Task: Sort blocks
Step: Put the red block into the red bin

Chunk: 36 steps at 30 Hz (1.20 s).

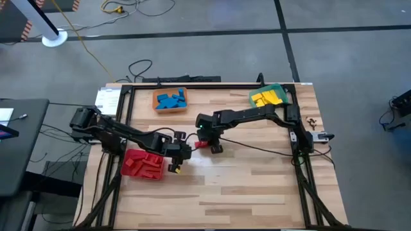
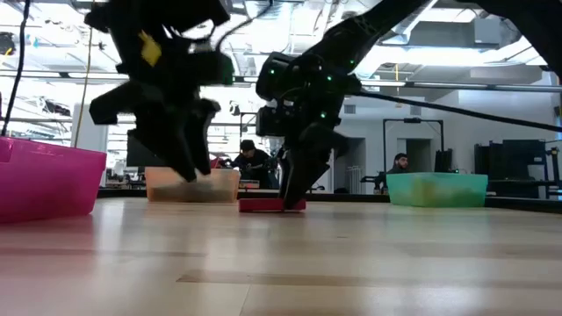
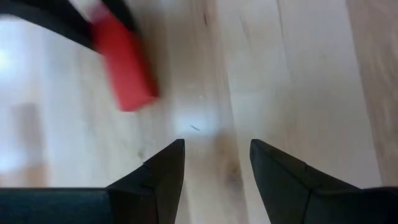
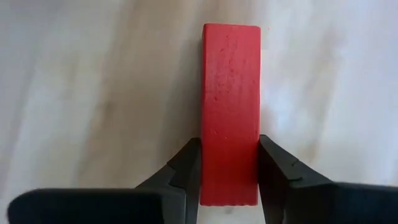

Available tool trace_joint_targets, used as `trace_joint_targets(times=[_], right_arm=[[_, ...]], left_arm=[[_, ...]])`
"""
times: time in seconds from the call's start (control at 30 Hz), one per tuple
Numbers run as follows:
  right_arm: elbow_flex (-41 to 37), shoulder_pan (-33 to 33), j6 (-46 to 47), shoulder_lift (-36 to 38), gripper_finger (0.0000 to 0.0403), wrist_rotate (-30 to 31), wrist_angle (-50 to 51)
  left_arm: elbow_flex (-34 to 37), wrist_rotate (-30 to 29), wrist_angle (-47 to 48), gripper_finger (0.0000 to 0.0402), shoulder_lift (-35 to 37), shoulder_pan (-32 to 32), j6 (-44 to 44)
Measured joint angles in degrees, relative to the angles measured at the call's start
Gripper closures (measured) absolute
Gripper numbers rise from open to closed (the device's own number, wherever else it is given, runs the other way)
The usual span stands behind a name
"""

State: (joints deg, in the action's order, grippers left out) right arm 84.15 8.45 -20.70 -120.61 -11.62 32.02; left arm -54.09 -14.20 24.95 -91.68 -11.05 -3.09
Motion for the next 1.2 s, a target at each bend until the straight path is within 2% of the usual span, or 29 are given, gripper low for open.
trace_joint_targets(times=[0.2, 0.4, 0.6, 0.77, 0.83, 1.03, 1.2], right_arm=[[4.8, -2.7, 2.1, -0.2, 0.0274, -3.7, 5.5], [10.8, -5.3, 4.2, -0.2, 0.0274, -7.7, 8.2], [16.8, -7.5, 5.3, -0.1, 0.0274, -13.2, 8.9], [21.9, -9.0, 7.5, -0.1, 0.0274, -17.9, 6.5], [22.8, -9.6, 8.6, -0.1, 0.0274, -18.6, 3.2], [23.4, -10.6, 13.4, -0.1, 0.0275, -18.6, -7.0], [23.4, -11.1, 16.0, -1.5, 0.0275, -18.1, -13.9]], left_arm=[[0.0, -5.6, 0.3, 0.0224, 7.4, -3.3, -5.0], [0.0, -6.4, 4.7, 0.0223, 17.2, -7.8, -9.5], [0.0, -7.8, 10.3, 0.0216, 25.5, -15.3, -12.9], [0.0, -12.8, 11.7, 0.0216, 30.4, -22.4, -14.0], [0.0, -16.6, 11.8, 0.0216, 31.2, -24.8, -14.1], [0.0, -28.1, 21.0, 0.0216, 32.9, -30.2, -5.5], [0.0, -28.9, 27.2, 0.0216, 33.4, -32.5, 4.7]])
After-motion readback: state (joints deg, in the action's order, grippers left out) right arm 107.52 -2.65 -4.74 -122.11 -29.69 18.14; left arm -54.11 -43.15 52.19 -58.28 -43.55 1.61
